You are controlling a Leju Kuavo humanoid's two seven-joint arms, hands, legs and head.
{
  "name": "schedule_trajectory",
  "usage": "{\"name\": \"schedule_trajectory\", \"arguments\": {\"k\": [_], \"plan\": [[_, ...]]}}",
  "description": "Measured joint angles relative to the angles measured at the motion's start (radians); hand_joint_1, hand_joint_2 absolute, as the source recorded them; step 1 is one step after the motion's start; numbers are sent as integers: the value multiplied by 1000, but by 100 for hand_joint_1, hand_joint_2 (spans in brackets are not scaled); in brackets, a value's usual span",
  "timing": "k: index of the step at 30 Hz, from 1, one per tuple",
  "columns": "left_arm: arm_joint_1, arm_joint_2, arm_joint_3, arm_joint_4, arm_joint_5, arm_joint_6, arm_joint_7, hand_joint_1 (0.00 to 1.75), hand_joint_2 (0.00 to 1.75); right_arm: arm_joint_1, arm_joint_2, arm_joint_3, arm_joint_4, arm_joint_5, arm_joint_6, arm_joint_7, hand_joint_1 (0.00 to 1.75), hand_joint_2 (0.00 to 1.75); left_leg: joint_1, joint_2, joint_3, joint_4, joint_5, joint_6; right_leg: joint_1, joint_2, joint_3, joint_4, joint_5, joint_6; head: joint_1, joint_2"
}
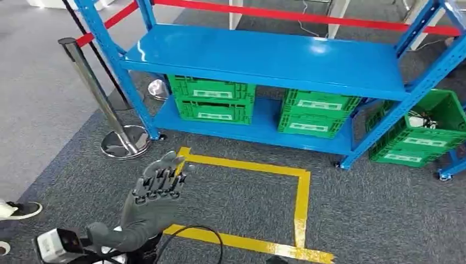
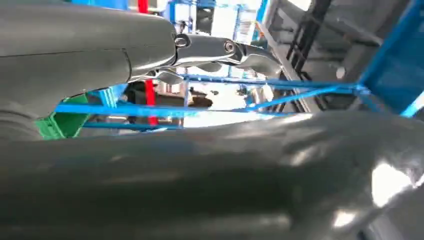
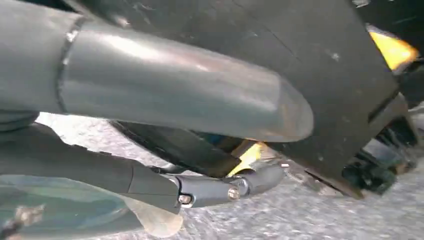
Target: Take the parts from the cabinet and place them on the table.
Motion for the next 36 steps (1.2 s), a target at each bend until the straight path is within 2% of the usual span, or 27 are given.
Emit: {"name": "schedule_trajectory", "arguments": {"k": [2, 3, 4, 5, 6, 7, 8, 9, 12, 13, 14, 17, 18, 19, 20, 22, 23, 24, 26, 28, 29, 30, 32, 33, 34, 35, 36], "plan": [[4, 1, 0, 0, 0, 1, 0, 0, 0, 4, 0, 0, 0, 2, -6, -6, 0, 0, -1, -12, 1, 0, -4, 4, -1, 13, -94, 155, -51, 6, 1, 0], [5, 1, 1, 0, 0, 1, 0, 0, 0, 4, 0, 0, 0, 4, -10, -10, 0, 0, -1, -19, 2, 1, -5, 4, -1, 13, -121, 184, -44, 9, 2, 0], [6, 1, 1, 0, 0, 1, 0, 0, 0, 4, 0, 0, 0, 6, -11, -10, 0, 0, -1, -24, 5, 1, -7, 3, -1, 13, -121, 165, -13, 11, 0, 0], [6, 2, 1, 0, 0, 1, 0, 0, 0, 4, -1, 0, 0, 9, -13, -12, 0, 0, 0, -31, 11, 2, -11, 1, -3, 13, -100, 103, 39, 13, 2, 0], [6, 2, 1, 0, 0, 0, 0, 0, 0, 7, -3, 0, 0, 12, -14, -13, 0, 0, 3, -36, 16, 6, -16, -4, -5, 13, -63, 12, 99, 13, 1, 0], [6, 2, 1, 0, 0, 0, 0, 0, 0, 10, -4, 0, 0, 14, -16, -15, 0, 0, 4, -40, 20, 13, -24, -10, -8, 13, -25, -85, 143, 13, 2, 0], [6, 2, 2, 0, 0, 0, 0, 0, 0, 10, -4, 0, 0, 14, -16, -15, 0, 0, -3, -42, 16, 18, -29, -17, -2, 18, -17, -94, 119, 14, 3, 0], [6, 2, 2, 0, 0, 0, 0, 0, 0, 9, -4, 0, 0, 14, -16, -18, 0, 0, -3, -45, 10, 29, -33, -20, -6, 22, -2, -112, 116, 2, 4, 0], [7, 2, 2, 0, -1, 0, 0, 0, 0, 12, -4, 0, 0, 15, -16, -19, 0, 0, -1, -45, 12, 24, -30, -29, -1, 22, -3, -107, 117, -16, 0, 0], [7, 2, 2, 0, -1, 0, 0, 0, 0, 12, -3, 0, 0, 15, -16, -20, 0, 0, 0, -42, 10, 31, -39, -36, -7, 19, 2, -111, 120, -23, 0, 0], [6, 2, 3, 0, 0, 0, 0, 0, 0, 11, -3, 0, 0, 15, -16, -20, 0, 0, 0, -40, 1, 58, -57, -44, -8, 19, 6, -112, 118, -27, -9, 0], [8, 4, 3, 0, 0, 0, 0, 0, 0, 12, -3, 0, 0, 15, -16, -20, 0, 0, 9, -39, -105, 278, -154, -58, -8, 13, 11, -111, 112, -36, -9, 0], [8, 6, 3, 0, 0, 0, 0, 0, 0, 12, -3, 0, 0, 15, -16, -20, 0, 0, 11, -39, -134, 330, -164, -60, -8, 12, 12, -111, 110, -36, -10, 0], [9, 8, 3, 0, 0, 0, 0, 0, 0, 12, -4, 0, 0, 15, -16, -20, 0, 0, 13, -39, -138, 330, -147, -60, -8, 12, 14, -111, 109, -36, -10, 0], [8, 9, 3, 0, 0, 0, 0, 0, 0, 12, -3, 0, 0, 15, -16, -20, 0, 0, 14, -39, -119, 284, -108, -58, -8, 13, 17, -111, 106, -35, -10, 0], [8, 9, 3, 0, 0, 0, 0, 0, 0, 11, -3, 0, 0, 15, -16, -20, 0, 0, 13, -38, -45, 122, -16, -47, -8, 14, 28, -111, 101, -32, -10, 0], [7, 9, 4, 0, 0, 0, 0, 0, 0, 11, -3, 0, 0, 15, -16, -20, 0, 0, 11, -36, -15, 55, -4, -41, -8, 13, 29, -113, 99, -30, -9, 0], [8, 10, 4, 0, 0, 0, 0, 0, 0, 9, -3, 0, 0, 15, -17, -21, 0, 0, 6, -35, -9, 40, -12, -38, -2, 14, 24, -109, 97, -24, -9, 0], [9, 10, 5, 0, 0, 0, 0, 0, 0, 10, -3, 0, 0, 15, -20, -21, 0, 0, 4, -38, -11, 31, -19, -36, -4, 11, 21, -115, 98, -13, -7, 0], [9, 8, 5, -1, 1, 0, 0, 0, 0, 8, -3, 0, 0, 15, -21, -21, 0, 0, 8, -38, -4, 17, -15, -24, -3, 9, 27, -121, 95, 0, -8, 0], [9, 8, 6, -1, 1, 0, 0, 0, 0, 8, -3, 0, 0, 15, -22, -21, 0, 0, 11, -37, 5, 8, -12, -19, -6, 12, 15, -104, 82, 3, -6, 0], [8, 7, 7, -1, 1, 0, 0, 0, 0, 7, -3, 0, 0, 15, -23, -21, 0, 0, 12, -36, 7, 7, -13, -13, -6, 14, -9, -52, 51, 2, -1, 0], [10, 6, 10, 0, 1, 0, 0, 0, 0, 8, -3, 0, 0, 15, -23, -21, 0, 0, 9, -35, 7, 8, -15, -8, -6, 14, -91, 104, -15, 6, 1, 0], [11, 6, 11, 0, 1, 0, 1, 0, 0, 10, -3, 0, 0, 15, -24, -22, 0, 0, 7, -35, 7, 9, -16, -7, -6, 14, -131, 173, -30, 8, 0, 0], [12, 6, 13, 0, 1, 0, 1, 0, 0, 9, -3, 0, 0, 15, -24, -23, 0, 0, 6, -36, 8, 9, -17, -6, -6, 14, -146, 188, -18, 9, 1, 0], [12, 6, 15, 0, 1, -1, 1, 0, 0, 8, -3, 0, 0, 15, -24, -23, 0, 0, 6, -36, 12, 9, -19, -5, -6, 14, -137, 158, 16, 9, 0, 0], [12, 6, 16, 0, 1, -1, 0, 0, 0, 8, -4, 0, 0, 16, -24, -23, 0, 0, 6, -37, 15, 10, -21, -6, -6, 14, -107, 87, 64, 9, 1, 0]]}}
